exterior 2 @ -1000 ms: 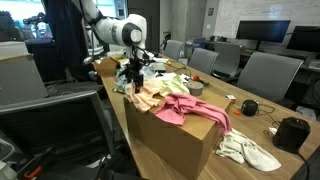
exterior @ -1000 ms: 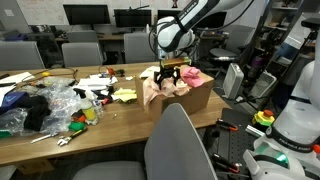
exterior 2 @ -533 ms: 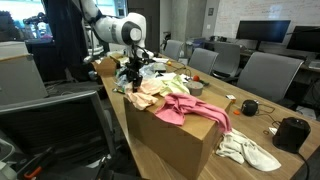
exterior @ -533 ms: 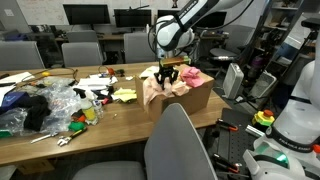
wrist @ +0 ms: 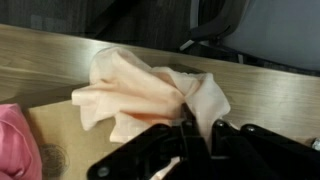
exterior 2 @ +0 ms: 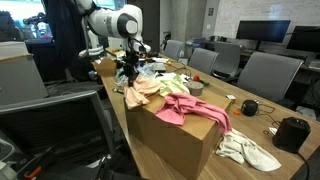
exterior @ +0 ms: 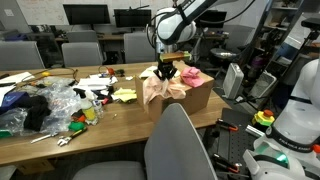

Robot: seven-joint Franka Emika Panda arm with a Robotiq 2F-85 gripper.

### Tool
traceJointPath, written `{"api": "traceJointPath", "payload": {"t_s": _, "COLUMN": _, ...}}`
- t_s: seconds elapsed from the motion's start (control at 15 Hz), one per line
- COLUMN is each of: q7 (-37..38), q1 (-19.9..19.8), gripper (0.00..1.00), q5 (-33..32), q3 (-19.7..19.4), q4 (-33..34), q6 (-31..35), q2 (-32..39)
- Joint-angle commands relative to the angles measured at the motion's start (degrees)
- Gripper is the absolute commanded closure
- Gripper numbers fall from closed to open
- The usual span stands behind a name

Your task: Put the peach and pink shirts and the green towel on the backrest of the chair respectively

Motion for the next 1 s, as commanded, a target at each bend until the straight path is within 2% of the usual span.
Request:
{"api": "traceJointPath", "payload": {"t_s": 0.0, "q7": 0.4, "q1": 1.7, "gripper": 0.98, "q5": -1.3, "q3": -0.2, "q4": -3.9, "q6": -1.6, "q2": -7.7}}
{"api": "traceJointPath", "payload": {"t_s": 0.4, "q7": 2.3, "q1": 3.3, "gripper": 0.98, "q5": -5.7, "q3": 2.2, "q4": -7.5, "q6": -3.5, "q2": -16.5}}
{"api": "traceJointPath", "payload": {"t_s": 0.93, "q7": 5.0, "q1": 4.8, "gripper": 0.98, "q5": -12.7, "q3": 9.2, "q4": -8.1, "q6": -7.3, "q2": -22.8}}
